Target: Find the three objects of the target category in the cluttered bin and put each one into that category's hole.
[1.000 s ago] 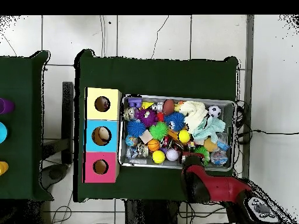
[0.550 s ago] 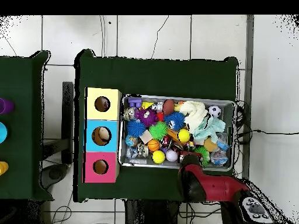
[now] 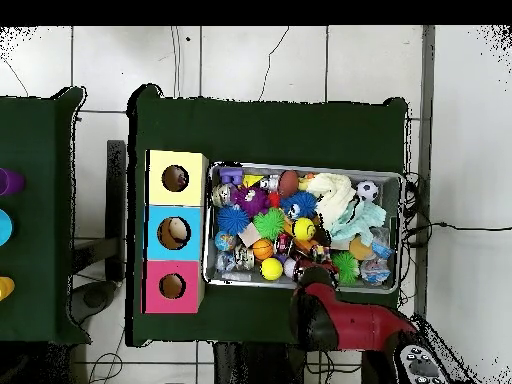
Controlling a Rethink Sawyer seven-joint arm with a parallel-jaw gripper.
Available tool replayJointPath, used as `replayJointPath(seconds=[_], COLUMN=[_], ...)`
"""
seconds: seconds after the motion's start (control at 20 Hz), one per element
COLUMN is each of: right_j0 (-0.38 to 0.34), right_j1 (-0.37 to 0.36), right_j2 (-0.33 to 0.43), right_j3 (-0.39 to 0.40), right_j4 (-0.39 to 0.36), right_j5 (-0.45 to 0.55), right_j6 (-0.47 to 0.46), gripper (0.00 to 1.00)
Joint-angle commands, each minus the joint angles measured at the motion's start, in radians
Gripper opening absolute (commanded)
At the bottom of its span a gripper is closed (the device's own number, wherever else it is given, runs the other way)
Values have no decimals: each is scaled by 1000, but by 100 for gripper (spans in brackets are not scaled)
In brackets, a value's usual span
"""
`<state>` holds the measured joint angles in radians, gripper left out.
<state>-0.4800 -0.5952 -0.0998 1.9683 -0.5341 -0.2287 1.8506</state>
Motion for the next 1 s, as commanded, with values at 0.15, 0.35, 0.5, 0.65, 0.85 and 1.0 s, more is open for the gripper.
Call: replayJointPath(seconds=[0.15,0.35,0.5,0.65,0.85,1.0], right_j0=[95,134,139,138,168,187], right_j1=[-60,-71,-78,-88,-89,-87], right_j2=[20,-3,3,18,2,-8], right_j3=[38,53,71,84,96,104], right_j4=[139,180,200,221,256,278], right_j5=[85,82,81,97,93,85], right_j6=[194,202,207,203,206,207], gripper=[0,0,0,0,0,0])
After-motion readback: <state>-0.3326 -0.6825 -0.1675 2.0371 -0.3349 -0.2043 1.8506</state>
